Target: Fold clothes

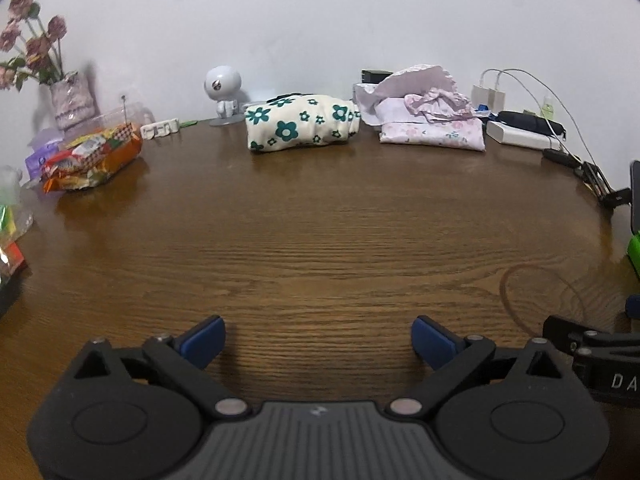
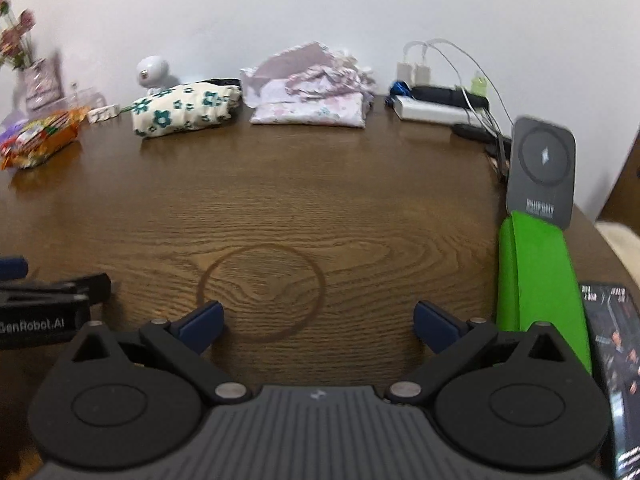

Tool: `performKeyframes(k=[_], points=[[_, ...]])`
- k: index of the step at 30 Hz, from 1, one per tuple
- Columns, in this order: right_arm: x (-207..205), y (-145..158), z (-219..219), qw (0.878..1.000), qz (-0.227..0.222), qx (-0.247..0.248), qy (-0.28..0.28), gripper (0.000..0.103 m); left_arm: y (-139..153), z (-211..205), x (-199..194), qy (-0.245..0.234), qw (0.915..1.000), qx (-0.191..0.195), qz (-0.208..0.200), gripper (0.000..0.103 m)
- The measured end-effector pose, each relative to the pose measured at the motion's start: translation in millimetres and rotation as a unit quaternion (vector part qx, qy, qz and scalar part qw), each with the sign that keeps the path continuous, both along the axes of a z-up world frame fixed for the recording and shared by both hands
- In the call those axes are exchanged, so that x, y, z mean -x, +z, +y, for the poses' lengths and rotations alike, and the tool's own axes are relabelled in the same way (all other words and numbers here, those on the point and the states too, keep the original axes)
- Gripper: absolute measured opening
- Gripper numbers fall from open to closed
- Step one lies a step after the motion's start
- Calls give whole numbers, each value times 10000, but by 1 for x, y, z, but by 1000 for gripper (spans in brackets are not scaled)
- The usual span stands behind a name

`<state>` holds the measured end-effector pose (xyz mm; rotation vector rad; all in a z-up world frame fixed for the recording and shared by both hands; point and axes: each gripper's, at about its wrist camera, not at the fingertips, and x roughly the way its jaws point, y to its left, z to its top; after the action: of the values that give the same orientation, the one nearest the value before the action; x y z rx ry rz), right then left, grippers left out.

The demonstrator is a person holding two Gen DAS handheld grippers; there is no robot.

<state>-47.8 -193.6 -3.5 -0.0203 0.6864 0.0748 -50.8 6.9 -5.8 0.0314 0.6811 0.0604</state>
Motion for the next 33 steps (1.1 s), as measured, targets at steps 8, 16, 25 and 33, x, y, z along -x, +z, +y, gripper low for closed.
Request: performKeyframes(k=[8, 16, 25, 33], points=[[2, -1, 4, 10000, -5, -29, -68, 102, -2, 0, -9, -155, 9997, 158, 49, 103], [-5, 1, 6, 10000, 62, -22, -33, 102, -2, -2, -12, -196, 9996, 182, 56, 103], [-24, 0, 4, 10000, 63, -18, 5, 102, -3, -2, -24, -203, 9996, 194, 63, 103], [-29, -1, 4, 10000, 62, -24, 45, 102, -2, -4, -27, -204, 9996, 187, 65, 103]])
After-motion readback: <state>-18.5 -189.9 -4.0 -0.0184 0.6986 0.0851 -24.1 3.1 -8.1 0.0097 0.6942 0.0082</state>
